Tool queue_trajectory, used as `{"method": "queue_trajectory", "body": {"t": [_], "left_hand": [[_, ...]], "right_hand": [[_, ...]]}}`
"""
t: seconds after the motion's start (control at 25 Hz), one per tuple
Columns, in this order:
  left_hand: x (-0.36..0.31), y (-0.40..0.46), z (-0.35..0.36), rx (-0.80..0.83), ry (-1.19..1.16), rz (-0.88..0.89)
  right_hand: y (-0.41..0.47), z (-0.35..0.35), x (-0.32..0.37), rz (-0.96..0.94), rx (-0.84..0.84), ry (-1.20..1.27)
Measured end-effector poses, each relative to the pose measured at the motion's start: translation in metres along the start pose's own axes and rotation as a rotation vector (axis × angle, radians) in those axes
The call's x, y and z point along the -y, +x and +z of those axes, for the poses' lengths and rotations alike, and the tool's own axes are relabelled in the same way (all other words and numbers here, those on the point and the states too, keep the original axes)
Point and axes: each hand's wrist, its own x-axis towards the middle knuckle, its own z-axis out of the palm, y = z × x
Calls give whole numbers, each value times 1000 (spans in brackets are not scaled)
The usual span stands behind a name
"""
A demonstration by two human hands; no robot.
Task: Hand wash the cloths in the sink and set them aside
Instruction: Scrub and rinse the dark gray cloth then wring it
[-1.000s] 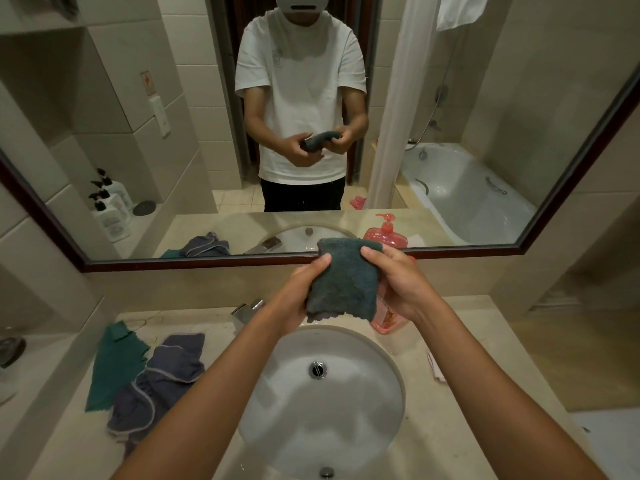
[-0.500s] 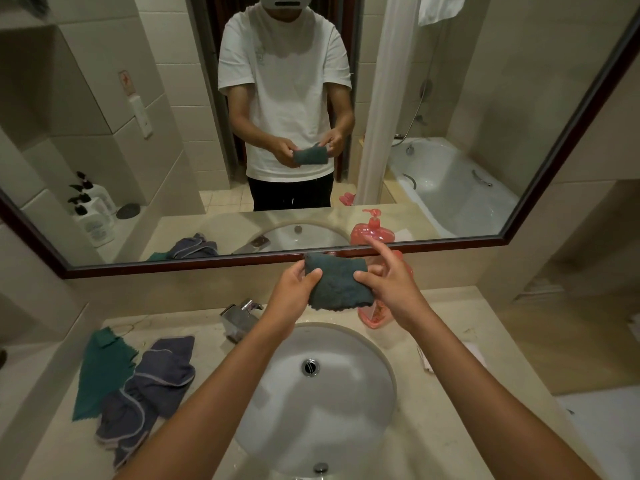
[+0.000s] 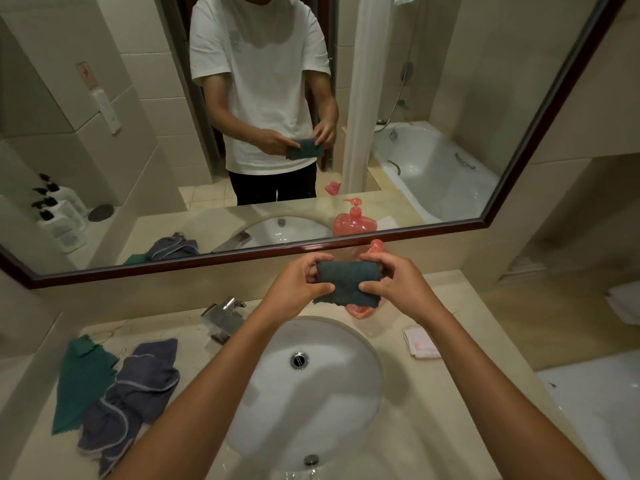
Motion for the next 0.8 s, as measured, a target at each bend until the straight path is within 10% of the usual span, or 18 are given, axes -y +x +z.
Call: {"method": "queue_trajectory", "body": {"t": [0.24, 0.44, 0.8], "left_hand": [[2, 21, 23, -26, 86, -34], [2, 44, 70, 24, -159, -101], [63, 80, 212, 9, -433, -457]], "right_hand": [[-3, -36, -25, 19, -36, -137], [-9, -52, -49, 219, -77, 468], [-21, -90, -171, 540, -508, 565]]}}
